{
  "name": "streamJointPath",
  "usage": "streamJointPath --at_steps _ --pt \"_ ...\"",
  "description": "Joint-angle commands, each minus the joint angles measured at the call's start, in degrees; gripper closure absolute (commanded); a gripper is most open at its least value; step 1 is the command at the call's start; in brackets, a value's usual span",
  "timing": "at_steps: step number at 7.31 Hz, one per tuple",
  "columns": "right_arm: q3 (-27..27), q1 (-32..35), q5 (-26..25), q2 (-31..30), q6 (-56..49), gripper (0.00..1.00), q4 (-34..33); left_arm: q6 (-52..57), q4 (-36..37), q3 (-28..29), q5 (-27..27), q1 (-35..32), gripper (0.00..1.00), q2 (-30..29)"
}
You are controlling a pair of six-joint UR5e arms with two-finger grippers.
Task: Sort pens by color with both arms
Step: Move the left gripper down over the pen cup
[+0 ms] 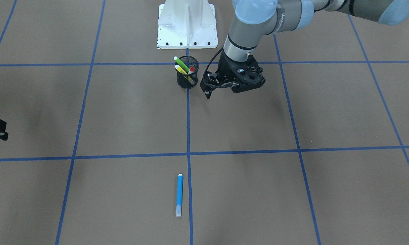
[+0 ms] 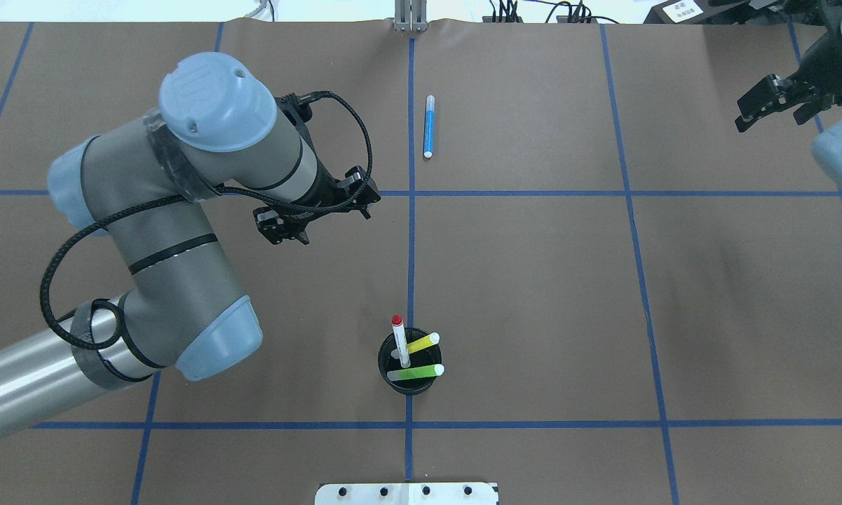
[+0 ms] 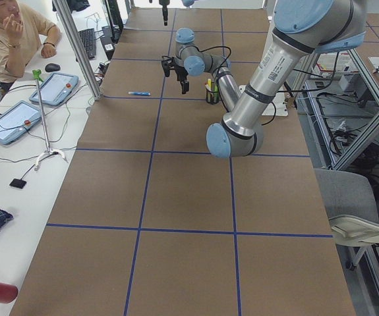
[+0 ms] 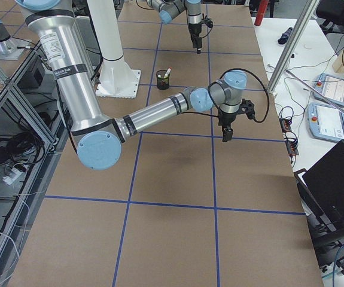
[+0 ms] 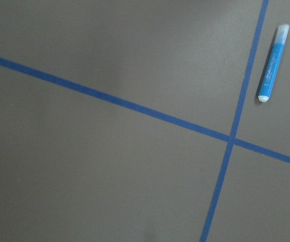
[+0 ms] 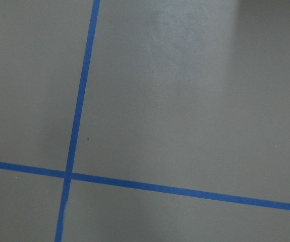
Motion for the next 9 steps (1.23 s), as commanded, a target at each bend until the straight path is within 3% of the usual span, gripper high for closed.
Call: streamJointPath --at_steps 1,4,5,9 --pt "-0.08 -0.19 0.00 0.00 0.01 0.00 -0.07 -4.14 4.55 0.22 -1.64 3.85 0.00 -3.04" --pt "-0.26 -0.37 0.00 -0.09 0.01 0.00 -0.07 -5.13 4.46 4.60 -1.90 6.51 0.00 -6.11" --pt "-0.52 -0.54 0.00 -0.09 -0.08 0.00 0.02 -4.43 4.46 4.62 -2.43 6.51 0.06 -6.12" --pt "-0.79 -1.07 -0.09 -0.09 -0.08 0.00 -0.07 -2.95 4.55 4.01 -5.49 6.51 0.54 -5.77"
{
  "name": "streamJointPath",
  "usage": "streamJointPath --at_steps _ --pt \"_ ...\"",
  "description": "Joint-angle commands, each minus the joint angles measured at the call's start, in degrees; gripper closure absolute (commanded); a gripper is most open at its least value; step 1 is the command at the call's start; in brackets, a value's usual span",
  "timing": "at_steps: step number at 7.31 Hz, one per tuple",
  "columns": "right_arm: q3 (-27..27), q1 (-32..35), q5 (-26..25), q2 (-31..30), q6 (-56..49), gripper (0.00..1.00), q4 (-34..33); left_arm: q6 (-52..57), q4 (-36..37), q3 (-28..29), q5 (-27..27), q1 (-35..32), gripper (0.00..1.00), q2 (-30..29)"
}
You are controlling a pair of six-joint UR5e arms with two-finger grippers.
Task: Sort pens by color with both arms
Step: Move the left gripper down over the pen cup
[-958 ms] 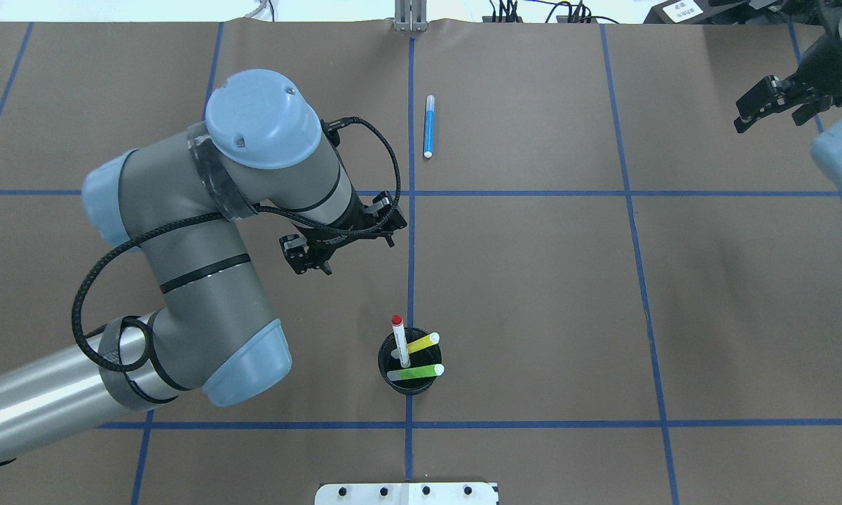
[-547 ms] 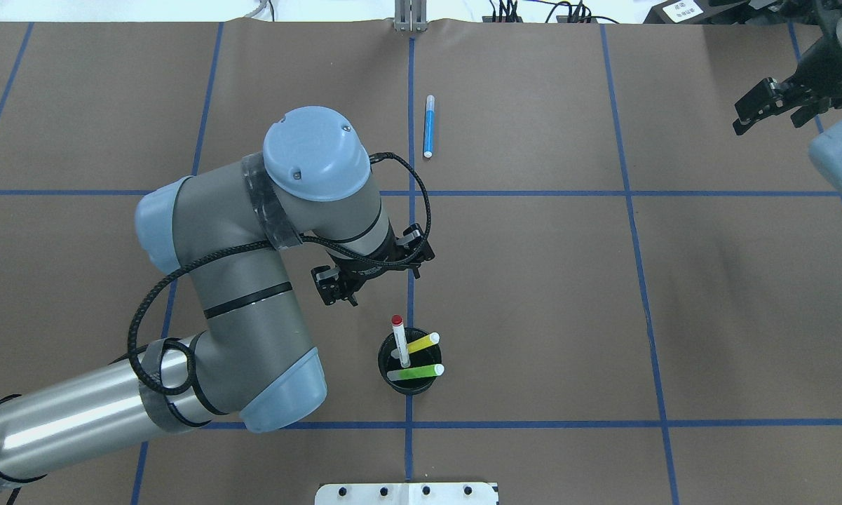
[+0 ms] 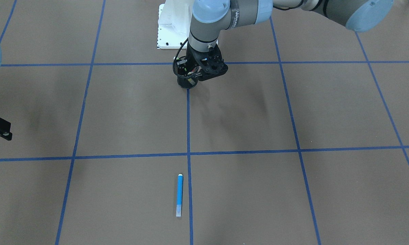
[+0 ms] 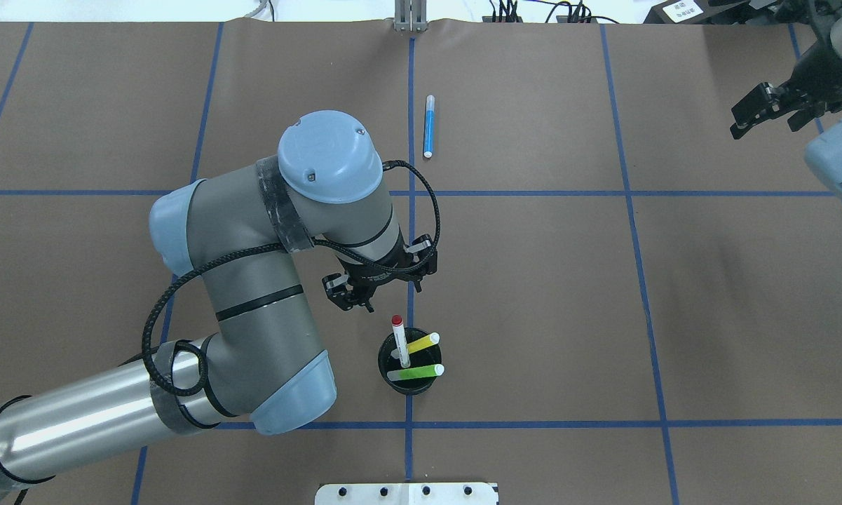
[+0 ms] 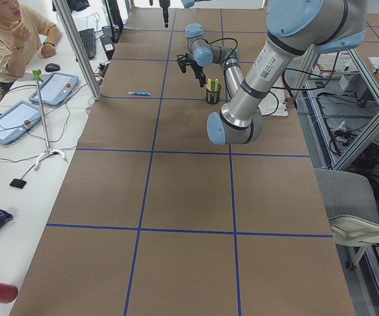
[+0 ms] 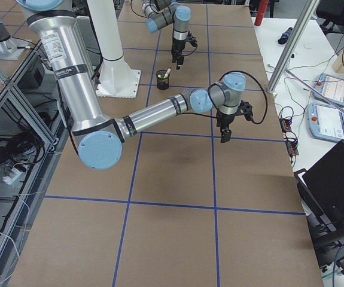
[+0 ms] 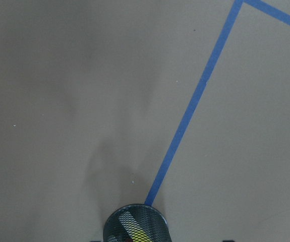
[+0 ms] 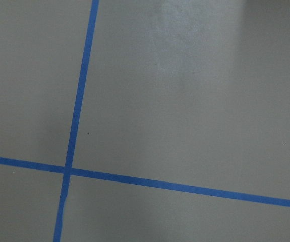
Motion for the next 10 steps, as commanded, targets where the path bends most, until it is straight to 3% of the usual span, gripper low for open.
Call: streamJointPath --at_steps 1,7,9,10 --pt "-0.09 -0.25 -0.09 0.00 0.00 0.00 -0.07 1.40 0.07 -0.04 -2.10 -0.03 0.54 0.13" --pt "-0.44 -0.43 -0.18 -0.09 -0.09 0.00 -0.07 1.50 -0.02 0.49 -2.19 1.98 0.54 0.40" --pt "-0.44 -0.43 -0.18 -0.09 -0.09 0.00 -0.07 1.50 -0.02 0.40 -2.28 2.07 0.72 0.49" --pt "-0.44 -0.43 -0.18 -0.09 -0.09 0.00 -0.07 1.50 0.07 0.05 -2.19 2.07 0.74 0.49"
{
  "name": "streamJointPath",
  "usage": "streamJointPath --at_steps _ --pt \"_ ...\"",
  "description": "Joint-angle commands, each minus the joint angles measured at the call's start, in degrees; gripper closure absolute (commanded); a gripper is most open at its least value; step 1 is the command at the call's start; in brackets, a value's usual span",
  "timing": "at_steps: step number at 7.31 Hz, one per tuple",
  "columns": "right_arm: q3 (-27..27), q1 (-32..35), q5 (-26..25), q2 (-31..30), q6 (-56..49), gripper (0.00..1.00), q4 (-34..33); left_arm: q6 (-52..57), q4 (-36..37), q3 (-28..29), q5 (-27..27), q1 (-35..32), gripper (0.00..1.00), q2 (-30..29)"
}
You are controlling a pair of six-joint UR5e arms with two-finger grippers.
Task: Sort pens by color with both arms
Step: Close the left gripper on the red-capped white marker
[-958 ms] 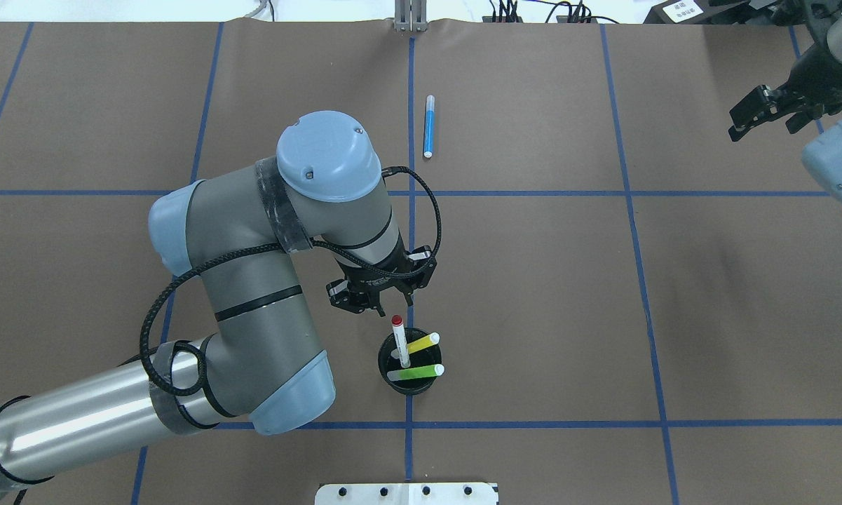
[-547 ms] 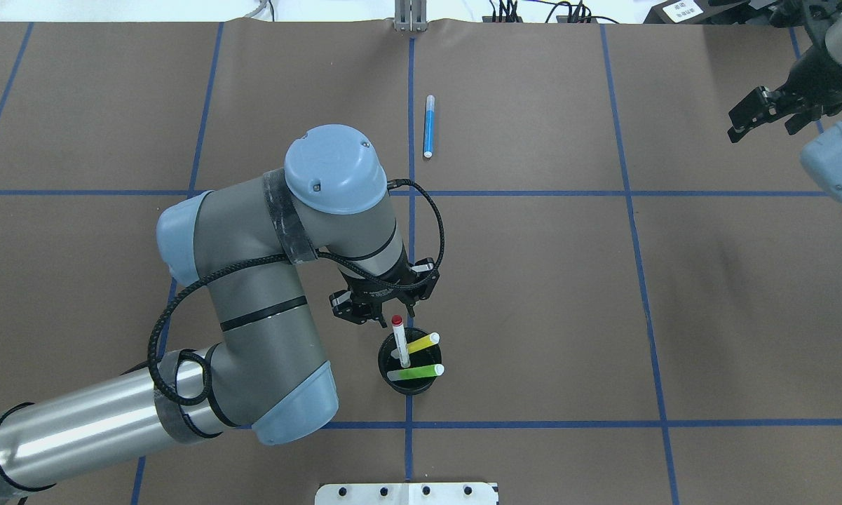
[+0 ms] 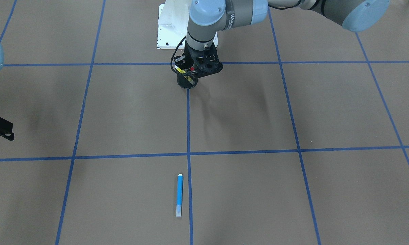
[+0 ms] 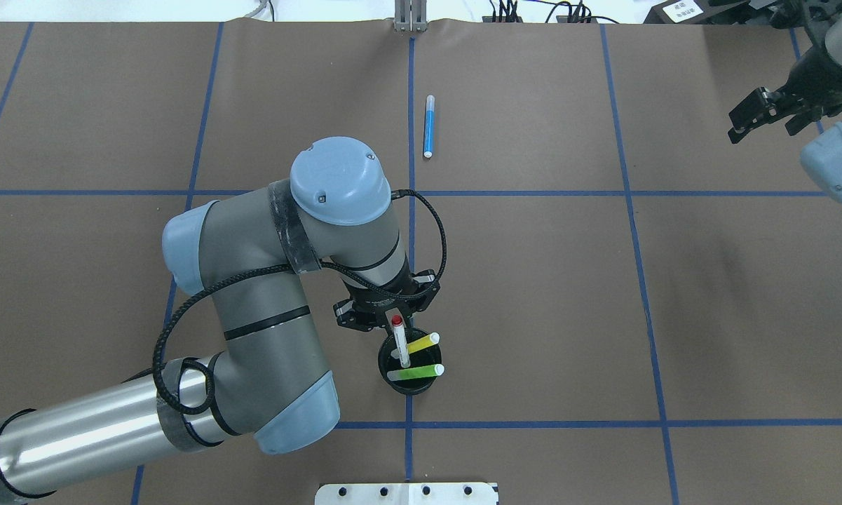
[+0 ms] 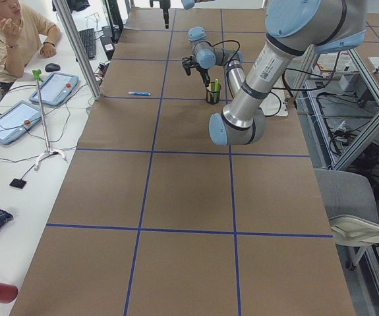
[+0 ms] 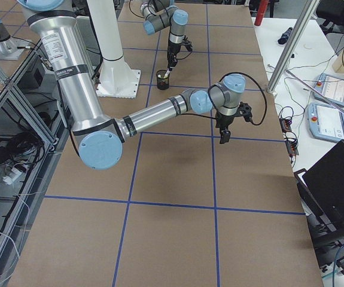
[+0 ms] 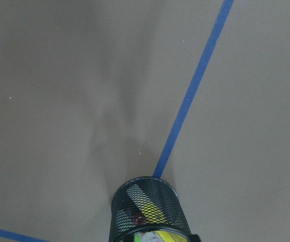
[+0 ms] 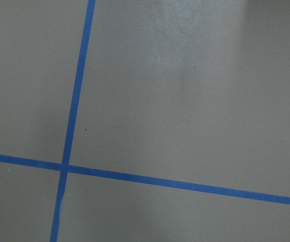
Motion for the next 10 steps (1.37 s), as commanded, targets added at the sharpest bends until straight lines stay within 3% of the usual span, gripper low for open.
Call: streamJointPath --at_steps 1,2,5,8,10 --pt "0.00 -0.09 0.00 -0.03 0.00 0.00 0.00 0.00 0.05 -0.49 0.04 0.05 0.74 0.03" --pt "0.00 -0.09 0.00 -0.03 0.00 0.00 0.00 0.00 0.05 -0.49 0.04 0.05 0.74 0.12" --pt "0.00 -0.09 0.00 0.06 0.00 0.00 0.00 0.00 0.83 -2.67 0.04 -0.04 0.98 0.12" --pt "0.08 -0.09 0.09 0.06 0.09 0.00 0.09 3.49 5.84 -9.95 0.21 -1.43 1.00 2.04" --pt "0.08 -0.09 0.00 0.06 0.09 0.00 0.09 4.13 5.76 -11.56 1.26 -4.86 1.00 2.40"
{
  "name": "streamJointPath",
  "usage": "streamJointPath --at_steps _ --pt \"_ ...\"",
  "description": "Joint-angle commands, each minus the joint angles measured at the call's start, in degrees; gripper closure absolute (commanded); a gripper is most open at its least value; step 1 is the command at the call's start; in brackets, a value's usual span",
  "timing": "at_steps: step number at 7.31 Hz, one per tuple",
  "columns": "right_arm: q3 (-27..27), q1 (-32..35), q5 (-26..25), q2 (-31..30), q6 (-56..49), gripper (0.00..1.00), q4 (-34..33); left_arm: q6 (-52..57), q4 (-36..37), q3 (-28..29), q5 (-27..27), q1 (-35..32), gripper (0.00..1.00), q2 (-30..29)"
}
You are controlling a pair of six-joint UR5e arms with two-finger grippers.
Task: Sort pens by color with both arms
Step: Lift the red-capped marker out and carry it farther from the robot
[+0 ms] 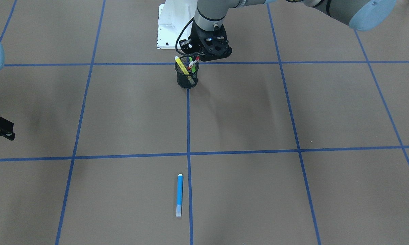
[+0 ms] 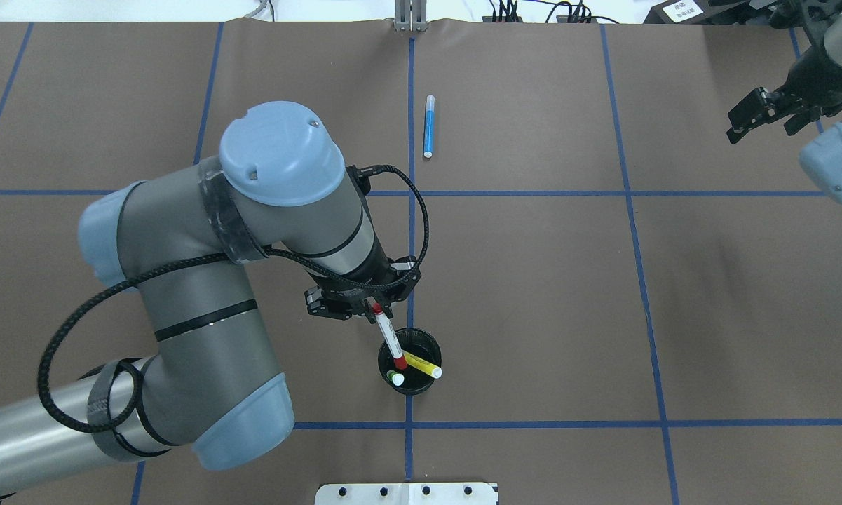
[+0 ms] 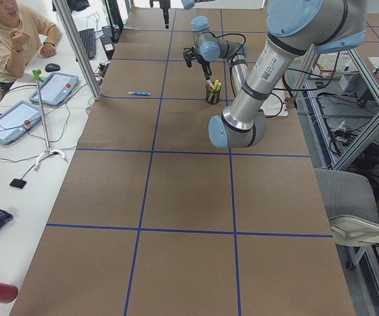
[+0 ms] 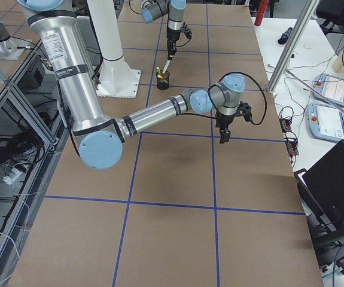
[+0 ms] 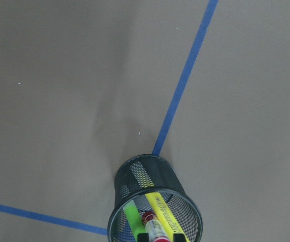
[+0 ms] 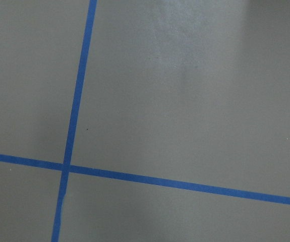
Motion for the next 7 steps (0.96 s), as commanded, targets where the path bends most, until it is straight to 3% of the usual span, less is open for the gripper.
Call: streamJointPath --at_steps 1,3,4,7 --pt "0.01 0.00 0.02 0.00 0.00 0.00 0.00 2.37 -0.06 -1.15 1.63 -4.08 1.00 0.11" --pt "0.01 0.00 -0.07 0.00 -0.08 0.00 0.00 5.90 -2.15 -1.51 4.42 -8.74 1.00 0.19" --pt "-0.08 0.00 -0.07 0.00 -0.08 0.00 0.09 6.17 -5.74 -1.33 9.32 -9.28 1.00 0.37" --pt "0.18 0.00 0.02 0.00 0.09 0.00 0.09 6.43 -7.34 -1.24 11.47 -9.55 1.00 0.37"
